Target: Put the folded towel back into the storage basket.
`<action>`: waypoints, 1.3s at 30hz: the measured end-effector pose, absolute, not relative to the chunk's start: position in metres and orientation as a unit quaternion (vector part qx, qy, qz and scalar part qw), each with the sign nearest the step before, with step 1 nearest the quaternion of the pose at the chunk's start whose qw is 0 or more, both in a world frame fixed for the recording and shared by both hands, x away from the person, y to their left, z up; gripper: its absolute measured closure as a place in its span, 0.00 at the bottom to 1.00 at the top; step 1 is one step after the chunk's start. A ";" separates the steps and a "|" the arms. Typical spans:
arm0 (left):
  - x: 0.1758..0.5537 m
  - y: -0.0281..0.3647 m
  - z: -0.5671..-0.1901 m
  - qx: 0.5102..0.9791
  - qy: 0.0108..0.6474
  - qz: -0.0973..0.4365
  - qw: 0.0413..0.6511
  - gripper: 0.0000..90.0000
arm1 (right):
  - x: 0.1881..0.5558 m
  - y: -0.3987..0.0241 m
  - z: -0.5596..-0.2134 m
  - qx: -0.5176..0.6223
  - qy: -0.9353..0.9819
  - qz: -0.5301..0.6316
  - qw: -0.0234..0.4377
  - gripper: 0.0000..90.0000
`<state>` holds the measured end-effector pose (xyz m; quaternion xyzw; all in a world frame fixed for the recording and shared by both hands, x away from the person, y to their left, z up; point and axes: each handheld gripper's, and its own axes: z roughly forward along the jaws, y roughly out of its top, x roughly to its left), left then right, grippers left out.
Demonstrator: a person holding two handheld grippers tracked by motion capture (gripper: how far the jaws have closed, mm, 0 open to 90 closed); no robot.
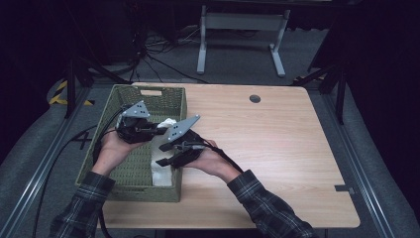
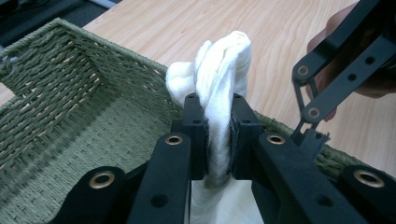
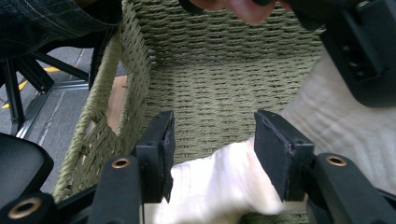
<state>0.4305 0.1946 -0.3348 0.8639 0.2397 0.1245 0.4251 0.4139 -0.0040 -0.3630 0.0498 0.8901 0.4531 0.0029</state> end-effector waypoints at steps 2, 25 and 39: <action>0.432 0.193 -0.334 0.863 0.244 0.125 0.425 0.89 | 0.415 -0.006 -0.361 0.050 0.889 0.454 0.006 0.52; 0.477 0.184 -0.337 0.855 0.309 0.134 0.395 0.89 | 0.421 -0.072 -0.333 0.056 0.887 0.456 0.045 0.41; 0.509 0.174 -0.359 0.854 0.350 0.134 0.361 0.85 | 0.427 -0.169 -0.338 0.104 0.878 0.463 0.065 0.40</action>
